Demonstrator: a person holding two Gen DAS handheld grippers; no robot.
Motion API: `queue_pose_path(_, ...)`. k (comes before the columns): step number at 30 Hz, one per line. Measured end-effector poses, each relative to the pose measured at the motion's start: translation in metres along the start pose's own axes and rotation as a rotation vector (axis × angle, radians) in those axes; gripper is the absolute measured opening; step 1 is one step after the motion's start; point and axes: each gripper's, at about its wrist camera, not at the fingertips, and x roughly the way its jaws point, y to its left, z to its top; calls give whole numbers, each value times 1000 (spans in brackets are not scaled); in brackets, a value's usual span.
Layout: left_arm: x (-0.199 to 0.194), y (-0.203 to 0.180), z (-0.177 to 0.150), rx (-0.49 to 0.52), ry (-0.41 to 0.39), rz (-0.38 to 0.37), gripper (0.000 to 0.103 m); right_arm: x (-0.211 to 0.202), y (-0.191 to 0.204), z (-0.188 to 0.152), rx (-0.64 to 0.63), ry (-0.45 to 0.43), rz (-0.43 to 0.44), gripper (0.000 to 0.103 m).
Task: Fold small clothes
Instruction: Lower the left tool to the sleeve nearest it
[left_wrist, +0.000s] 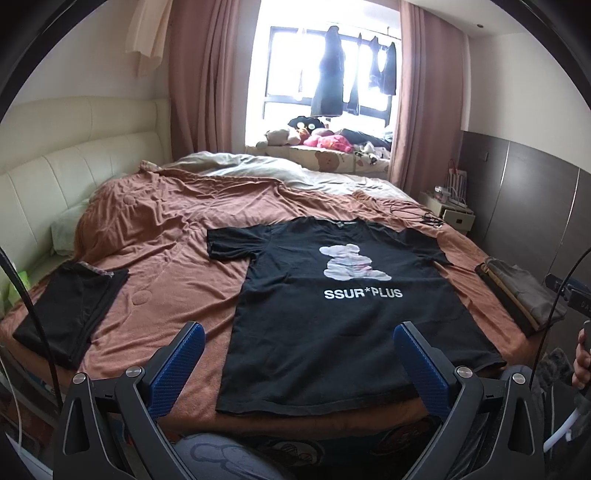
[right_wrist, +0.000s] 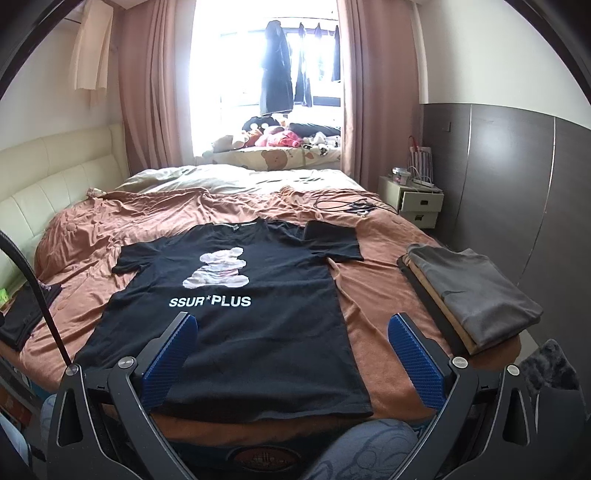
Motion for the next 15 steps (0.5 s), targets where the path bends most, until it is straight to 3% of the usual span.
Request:
queue_pose_path(5,21,11,16,-24,13,41,103,42,-4,19,27,69,64,103)
queue_pose_path(10,51,29,29,-56,39,99,103,81,-1,37,-7,86,44,103)
queue_pose_path(15,76,49,42,-85,47,133,103,115,7,49,-24,94,78,103)
